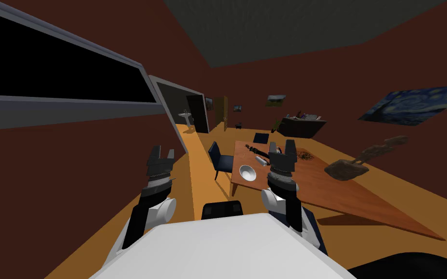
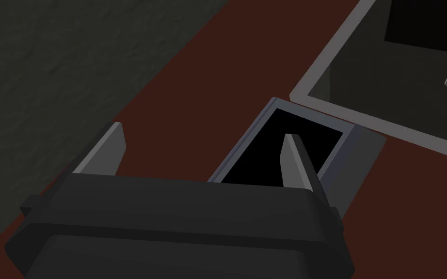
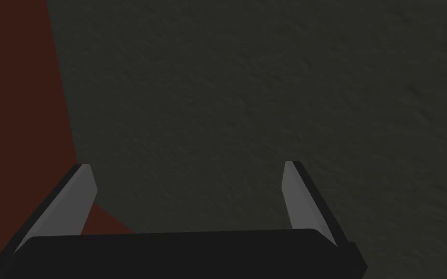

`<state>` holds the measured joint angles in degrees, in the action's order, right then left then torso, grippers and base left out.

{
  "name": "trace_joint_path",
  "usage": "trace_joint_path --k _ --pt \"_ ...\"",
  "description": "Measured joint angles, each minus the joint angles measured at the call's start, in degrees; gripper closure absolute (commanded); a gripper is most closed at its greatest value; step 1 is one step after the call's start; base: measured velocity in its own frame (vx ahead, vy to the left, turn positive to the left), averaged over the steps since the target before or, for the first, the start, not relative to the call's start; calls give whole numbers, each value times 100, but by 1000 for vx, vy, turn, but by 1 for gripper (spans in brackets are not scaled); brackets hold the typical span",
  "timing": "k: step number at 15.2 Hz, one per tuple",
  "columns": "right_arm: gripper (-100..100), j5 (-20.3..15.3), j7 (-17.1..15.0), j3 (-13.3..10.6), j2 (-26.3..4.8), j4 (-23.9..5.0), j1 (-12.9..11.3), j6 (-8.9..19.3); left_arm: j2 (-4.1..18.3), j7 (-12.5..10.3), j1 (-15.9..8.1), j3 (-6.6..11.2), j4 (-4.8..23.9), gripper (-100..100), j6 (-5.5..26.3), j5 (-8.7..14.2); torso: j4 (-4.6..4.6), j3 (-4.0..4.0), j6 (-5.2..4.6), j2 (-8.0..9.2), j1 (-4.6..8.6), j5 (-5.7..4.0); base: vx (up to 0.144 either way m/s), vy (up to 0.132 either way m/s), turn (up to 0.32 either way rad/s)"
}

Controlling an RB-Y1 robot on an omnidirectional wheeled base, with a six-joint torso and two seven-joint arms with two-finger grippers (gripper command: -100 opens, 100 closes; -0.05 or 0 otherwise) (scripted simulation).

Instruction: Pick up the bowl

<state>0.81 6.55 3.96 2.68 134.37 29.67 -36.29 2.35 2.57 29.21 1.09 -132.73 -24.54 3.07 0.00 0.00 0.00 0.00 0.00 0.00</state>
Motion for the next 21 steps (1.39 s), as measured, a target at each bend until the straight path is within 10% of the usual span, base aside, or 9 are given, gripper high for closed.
trace_joint_path --k 12,21 --pt "-100 -523 46 -94 -1277 -576 -47 153 0 0 0 0 0 0 0 0 1 2 1 4 -7 2 -8 17 59" --pt "-100 -1313 116 -221 -2244 -1521 -233 393 0 0 -1 -1 0 0 0 0 0 2 3 4 -12 2 -13 33 102"
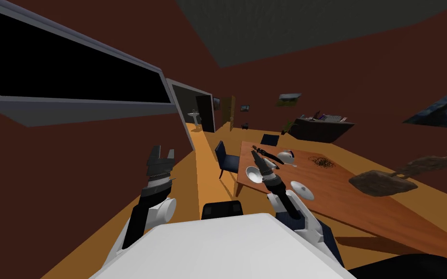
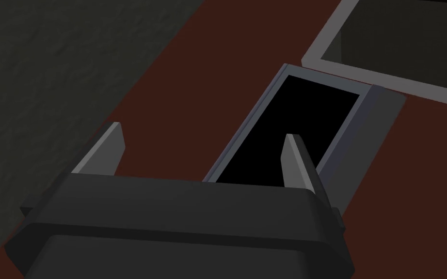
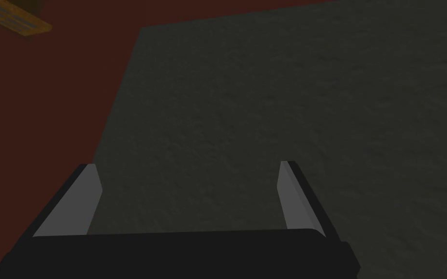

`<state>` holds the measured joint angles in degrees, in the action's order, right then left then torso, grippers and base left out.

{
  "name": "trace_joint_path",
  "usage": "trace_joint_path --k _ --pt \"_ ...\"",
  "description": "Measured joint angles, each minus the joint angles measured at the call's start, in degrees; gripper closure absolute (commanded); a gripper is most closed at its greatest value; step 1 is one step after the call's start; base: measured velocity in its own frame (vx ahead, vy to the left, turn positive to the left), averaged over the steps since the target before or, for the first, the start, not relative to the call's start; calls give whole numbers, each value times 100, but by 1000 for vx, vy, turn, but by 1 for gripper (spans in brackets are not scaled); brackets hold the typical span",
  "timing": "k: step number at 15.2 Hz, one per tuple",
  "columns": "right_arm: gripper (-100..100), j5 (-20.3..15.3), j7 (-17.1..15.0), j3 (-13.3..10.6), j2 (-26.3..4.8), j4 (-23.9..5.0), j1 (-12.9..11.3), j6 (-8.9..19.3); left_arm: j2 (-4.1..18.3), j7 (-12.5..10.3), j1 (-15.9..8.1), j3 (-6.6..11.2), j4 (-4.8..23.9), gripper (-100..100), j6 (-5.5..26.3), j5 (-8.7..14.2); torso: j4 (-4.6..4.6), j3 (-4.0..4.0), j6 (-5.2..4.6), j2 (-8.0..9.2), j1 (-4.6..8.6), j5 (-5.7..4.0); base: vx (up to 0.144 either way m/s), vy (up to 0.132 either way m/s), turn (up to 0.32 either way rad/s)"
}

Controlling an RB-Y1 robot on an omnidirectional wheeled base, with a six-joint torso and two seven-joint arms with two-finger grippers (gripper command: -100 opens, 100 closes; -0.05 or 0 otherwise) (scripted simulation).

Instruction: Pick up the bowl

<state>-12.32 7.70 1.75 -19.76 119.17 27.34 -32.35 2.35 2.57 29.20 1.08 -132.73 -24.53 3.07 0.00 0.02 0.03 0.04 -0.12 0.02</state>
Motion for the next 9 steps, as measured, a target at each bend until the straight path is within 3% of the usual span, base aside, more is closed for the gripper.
trace_joint_path --k 9 --pt "-100 -880 77 -161 -817 -1034 -107 242 0 0 0 0 0 0 0 0 0 0 0 1 -1 0 -12 40 116"
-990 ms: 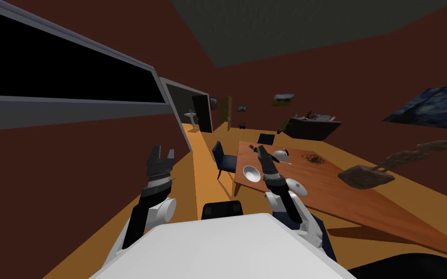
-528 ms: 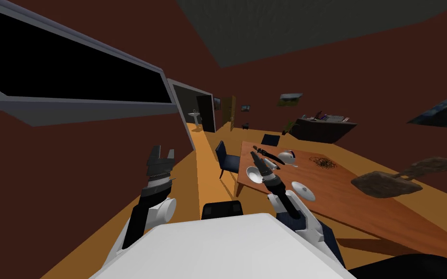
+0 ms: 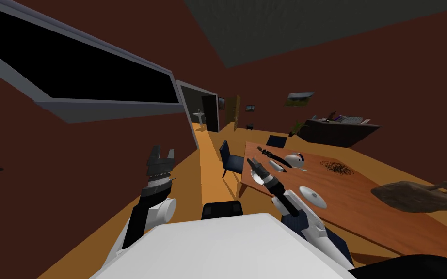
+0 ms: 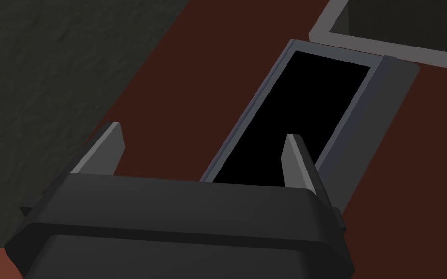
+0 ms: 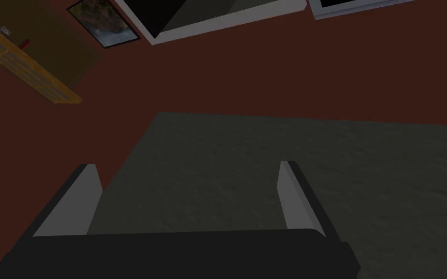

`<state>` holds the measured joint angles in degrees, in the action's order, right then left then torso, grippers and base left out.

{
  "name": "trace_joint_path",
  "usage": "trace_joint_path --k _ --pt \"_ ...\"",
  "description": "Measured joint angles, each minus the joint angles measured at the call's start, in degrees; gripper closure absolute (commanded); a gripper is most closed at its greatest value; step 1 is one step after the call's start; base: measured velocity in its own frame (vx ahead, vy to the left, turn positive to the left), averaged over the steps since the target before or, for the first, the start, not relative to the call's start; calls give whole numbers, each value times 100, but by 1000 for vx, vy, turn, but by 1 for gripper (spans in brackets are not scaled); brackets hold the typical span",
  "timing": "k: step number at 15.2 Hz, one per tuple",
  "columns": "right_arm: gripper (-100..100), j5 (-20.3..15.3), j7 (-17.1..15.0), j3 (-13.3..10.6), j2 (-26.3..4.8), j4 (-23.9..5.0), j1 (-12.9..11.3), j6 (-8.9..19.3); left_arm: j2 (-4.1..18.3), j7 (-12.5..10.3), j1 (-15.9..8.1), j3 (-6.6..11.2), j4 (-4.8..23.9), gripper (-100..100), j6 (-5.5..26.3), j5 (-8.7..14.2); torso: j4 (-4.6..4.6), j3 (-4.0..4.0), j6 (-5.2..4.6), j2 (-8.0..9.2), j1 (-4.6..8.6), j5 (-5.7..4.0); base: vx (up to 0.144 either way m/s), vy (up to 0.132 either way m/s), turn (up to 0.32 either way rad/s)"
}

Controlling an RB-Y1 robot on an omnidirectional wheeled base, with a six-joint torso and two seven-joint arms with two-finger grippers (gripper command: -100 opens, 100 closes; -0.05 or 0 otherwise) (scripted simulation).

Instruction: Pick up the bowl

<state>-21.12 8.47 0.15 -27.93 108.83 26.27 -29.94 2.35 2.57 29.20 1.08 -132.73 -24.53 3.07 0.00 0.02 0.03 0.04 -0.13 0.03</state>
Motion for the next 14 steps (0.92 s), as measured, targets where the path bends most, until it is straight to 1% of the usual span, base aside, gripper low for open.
trace_joint_path --k 1,2,3,6,7,9,10,12,13,14 --pt "-100 -93 1 -1 -105 -103 13 18 0 0 0 0 0 0 0 0 1 1 -2 1 0 1 -11 27 35" --pt "-100 -159 1 -22 -142 -151 18 62 0 0 1 1 0 0 0 0 1 1 -3 2 1 0 -9 36 119" --pt "-100 -280 21 -76 -200 -293 -61 111 0 0 0 0 0 0 0 0 1 0 1 -1 1 0 -9 39 135" --pt "-100 -527 34 -111 -406 -596 -82 182 0 0 0 0 0 0 0 0 0 -1 0 -1 2 0 -6 33 91" --pt "-100 -636 57 -149 -447 -751 -125 208 0 0 0 0 0 0 0 0 0 -1 -1 -2 1 0 -10 51 174" --pt "-100 -872 108 -195 -598 -993 -114 260 0 0 0 0 0 0 0 0 0 0 -2 -1 -3 1 -6 40 77" --pt "-100 -930 96 -204 -665 -1117 -164 279 0 0 1 1 0 0 0 0 0 0 -3 -1 0 1 -5 38 104" --pt "-100 -1154 94 -270 -812 -1317 -185 387 0 0 0 0 0 0 0 0 0 0 -2 -1 0 1 -5 32 85" --pt "-100 -1209 92 -277 -852 -1394 -188 414 0 0 1 1 0 0 0 0 0 0 -3 -1 2 0 -9 36 126" --pt "-100 -1322 119 -301 -897 -1562 -237 415 0 0 0 0 0 0 0 0 0 0 0 -1 1 0 -8 42 146"
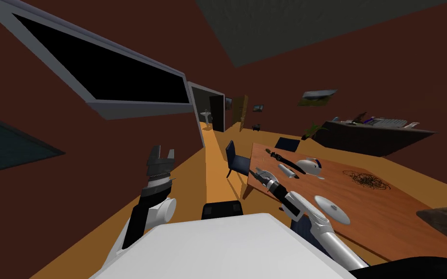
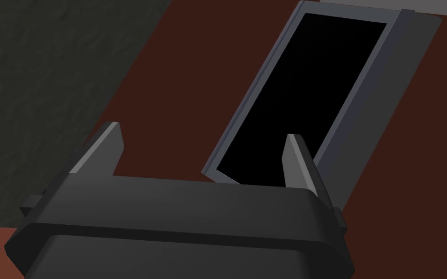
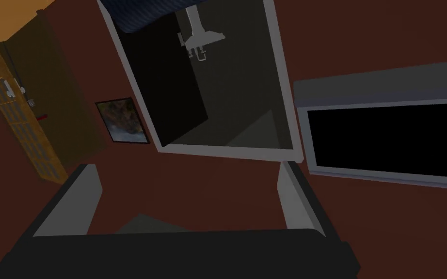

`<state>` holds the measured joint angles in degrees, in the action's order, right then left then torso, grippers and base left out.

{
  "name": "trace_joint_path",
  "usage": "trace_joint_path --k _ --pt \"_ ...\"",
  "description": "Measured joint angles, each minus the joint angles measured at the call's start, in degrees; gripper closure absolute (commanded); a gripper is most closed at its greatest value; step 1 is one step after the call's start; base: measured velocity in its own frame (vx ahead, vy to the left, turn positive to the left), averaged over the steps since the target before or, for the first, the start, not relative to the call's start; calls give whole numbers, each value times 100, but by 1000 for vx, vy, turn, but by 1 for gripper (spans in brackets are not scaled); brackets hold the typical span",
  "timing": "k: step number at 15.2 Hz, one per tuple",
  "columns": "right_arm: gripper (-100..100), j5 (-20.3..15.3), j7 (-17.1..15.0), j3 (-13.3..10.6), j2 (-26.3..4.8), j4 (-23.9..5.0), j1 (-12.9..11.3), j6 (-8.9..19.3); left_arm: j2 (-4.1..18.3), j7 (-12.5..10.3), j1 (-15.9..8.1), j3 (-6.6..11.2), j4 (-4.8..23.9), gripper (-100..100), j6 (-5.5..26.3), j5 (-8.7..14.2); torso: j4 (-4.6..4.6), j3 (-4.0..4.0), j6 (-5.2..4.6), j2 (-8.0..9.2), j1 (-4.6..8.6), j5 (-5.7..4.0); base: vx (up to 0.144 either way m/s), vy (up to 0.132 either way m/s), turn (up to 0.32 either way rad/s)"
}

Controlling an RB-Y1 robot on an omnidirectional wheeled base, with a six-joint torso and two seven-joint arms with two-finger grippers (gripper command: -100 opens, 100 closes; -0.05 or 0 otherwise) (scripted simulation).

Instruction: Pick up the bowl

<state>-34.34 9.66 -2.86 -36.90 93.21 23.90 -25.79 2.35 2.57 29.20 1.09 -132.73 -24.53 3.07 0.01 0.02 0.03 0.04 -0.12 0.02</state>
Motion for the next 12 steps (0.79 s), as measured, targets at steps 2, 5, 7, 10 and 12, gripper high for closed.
trace_joint_path --k 2,5,7,10,12 --pt "-100 -201 17 -10 -191 -238 22 27 0 0 0 0 0 0 0 0 0 1 -1 1 -4 2 -8 52 149" --pt "-100 -513 31 -106 -358 -596 -59 144 0 0 0 0 0 0 0 0 0 1 -1 1 -3 2 -7 40 96" --pt "-100 -715 62 -115 -516 -846 -25 161 0 0 0 0 0 0 0 0 1 1 0 2 -4 2 -6 49 142" --pt "-100 -1040 65 -235 -669 -1188 -117 305 0 0 0 0 0 0 0 0 0 0 -1 0 -4 2 -3 44 93" --pt "-100 -1197 118 -227 -726 -1410 -88 312 0 0 1 0 0 0 0 0 0 1 -4 1 -2 2 0 36 80"
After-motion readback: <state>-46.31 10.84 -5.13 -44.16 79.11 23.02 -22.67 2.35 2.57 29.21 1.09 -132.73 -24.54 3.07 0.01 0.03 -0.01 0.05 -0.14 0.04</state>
